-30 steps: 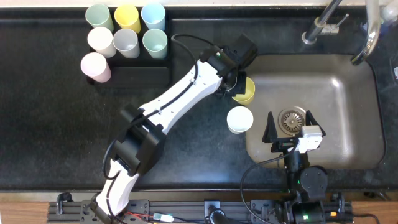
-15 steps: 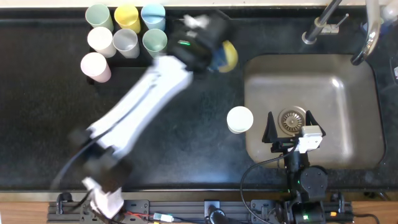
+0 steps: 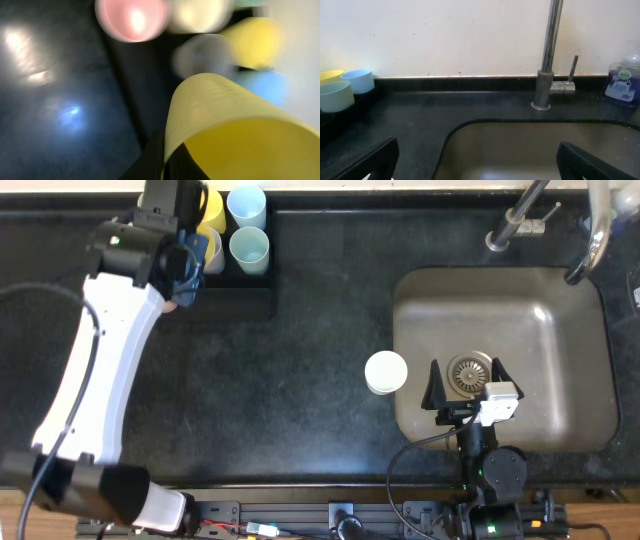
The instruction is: Store Cups
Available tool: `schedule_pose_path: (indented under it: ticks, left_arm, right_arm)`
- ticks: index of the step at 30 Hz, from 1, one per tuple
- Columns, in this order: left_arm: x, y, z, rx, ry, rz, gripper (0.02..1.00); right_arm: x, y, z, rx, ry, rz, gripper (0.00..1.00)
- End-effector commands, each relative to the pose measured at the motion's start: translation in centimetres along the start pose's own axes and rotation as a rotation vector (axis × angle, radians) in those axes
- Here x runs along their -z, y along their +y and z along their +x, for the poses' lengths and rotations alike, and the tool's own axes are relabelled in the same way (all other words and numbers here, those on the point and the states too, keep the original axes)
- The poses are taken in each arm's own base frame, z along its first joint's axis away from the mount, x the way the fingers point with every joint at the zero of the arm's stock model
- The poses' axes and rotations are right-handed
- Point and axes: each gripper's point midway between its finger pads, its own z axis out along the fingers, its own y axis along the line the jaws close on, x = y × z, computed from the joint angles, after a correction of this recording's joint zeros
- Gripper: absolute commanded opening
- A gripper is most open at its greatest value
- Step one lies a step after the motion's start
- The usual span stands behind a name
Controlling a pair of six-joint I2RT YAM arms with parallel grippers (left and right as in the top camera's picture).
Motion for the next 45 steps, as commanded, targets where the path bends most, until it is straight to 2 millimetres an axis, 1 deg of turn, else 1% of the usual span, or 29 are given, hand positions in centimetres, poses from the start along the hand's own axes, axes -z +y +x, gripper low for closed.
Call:
schedule_pose_path:
  ticks: [1,4,8,14,20,25,35,45]
  left_arm:
    - [-2.4,2.0,0.7,0.126,0.058,-0.07,0.036]
    - [-4.2,2.6,1.2,0.125,0.071,-0.111,0.036]
    - [-6.0,3.2,1.4,0.124,0.072,-0.161,0.036]
    - [-7.7,3.1,1.0,0.135,0.068,-0.18,0.036]
    - [-8.9,3.6,0.6,0.148,0.065,-0.212,0.036]
    - [-9.8,3.8,1.2,0.142,0.09,-0.235,0.036]
    - [-12.0,3.8,1.6,0.139,0.086,-0.255,0.036]
    - [-12.4,3.4,1.4,0.14,0.074,-0.244,0.038]
  right_arm:
    - [0.0,-0.1,0.3,-0.004,0.0,-0.001,0.996]
    - [0.0,-0.1,0.3,-0.004,0.0,-0.001,1.0]
    - [0.0,-0.1,0.3,-0.004,0.0,-0.001,0.996]
    - [0.0,-0.1,0.3,-0.004,0.0,-0.001,0.998]
    - [0.0,-0.1,0.3,-0.004,0.0,-0.001,0.998]
    - [0.0,-0.1,0.3,-0.004,0.0,-0.001,0.996]
    - [0.0,-0.1,0.3,-0.004,0.0,-0.001,0.998]
    - [0.0,-0.1,0.3,-0.004,0.0,-0.001,0.998]
